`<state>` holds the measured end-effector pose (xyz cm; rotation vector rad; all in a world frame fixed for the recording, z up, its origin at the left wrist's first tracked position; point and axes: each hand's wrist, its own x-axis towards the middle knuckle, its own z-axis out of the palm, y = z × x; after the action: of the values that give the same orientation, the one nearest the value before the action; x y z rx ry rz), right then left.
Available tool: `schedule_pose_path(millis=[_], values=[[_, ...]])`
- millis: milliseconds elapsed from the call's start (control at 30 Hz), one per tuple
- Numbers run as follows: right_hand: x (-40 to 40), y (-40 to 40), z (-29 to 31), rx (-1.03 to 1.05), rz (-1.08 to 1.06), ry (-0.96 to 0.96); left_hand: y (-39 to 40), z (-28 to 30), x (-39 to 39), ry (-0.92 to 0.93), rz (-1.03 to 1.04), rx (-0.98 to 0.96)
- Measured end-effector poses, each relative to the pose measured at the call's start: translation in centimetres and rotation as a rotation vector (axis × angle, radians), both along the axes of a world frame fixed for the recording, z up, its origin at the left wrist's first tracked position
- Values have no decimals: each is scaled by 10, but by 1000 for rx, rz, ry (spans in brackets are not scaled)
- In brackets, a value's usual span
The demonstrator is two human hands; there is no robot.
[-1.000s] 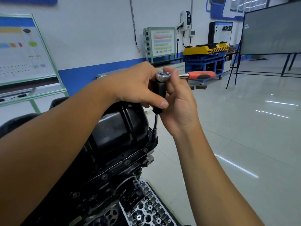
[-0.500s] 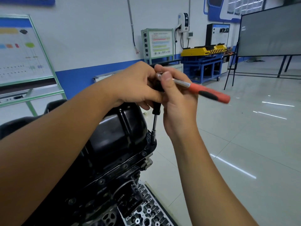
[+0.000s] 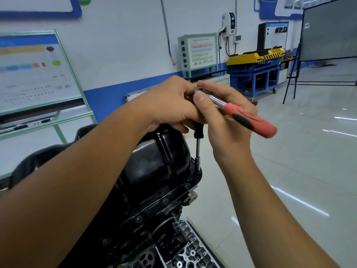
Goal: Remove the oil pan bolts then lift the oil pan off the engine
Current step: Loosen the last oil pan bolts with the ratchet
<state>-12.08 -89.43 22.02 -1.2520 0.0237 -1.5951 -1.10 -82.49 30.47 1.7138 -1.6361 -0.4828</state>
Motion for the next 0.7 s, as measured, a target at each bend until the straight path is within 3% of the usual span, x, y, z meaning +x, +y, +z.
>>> schedule_pose_path(millis=[67,167,233,433,467,567,600,700], values=[[1,-1,2,56,70,-10,-3,-2,-2,36,11,-21],[3,-4,10,313,449,-110,-5,-4,-3,105,-16,-17],[3,-5,12,315,515,-82,-3,-2,-1,127,-61,42],[-2,-9,5,-11,-74,86,-1,-1,4,45,-37,27],[-1,-9,5,20,-20,58,-2,-2,3,41,-31,6],[0,-4,11,280,542,-122,-3,-3,3,71,-52,-34],[-2,-7,11,346,641,-137,-3,-3,3,82,-69,-20],[-9,-14,9,371,694,-141,-1,-3,4,47,-135,31]])
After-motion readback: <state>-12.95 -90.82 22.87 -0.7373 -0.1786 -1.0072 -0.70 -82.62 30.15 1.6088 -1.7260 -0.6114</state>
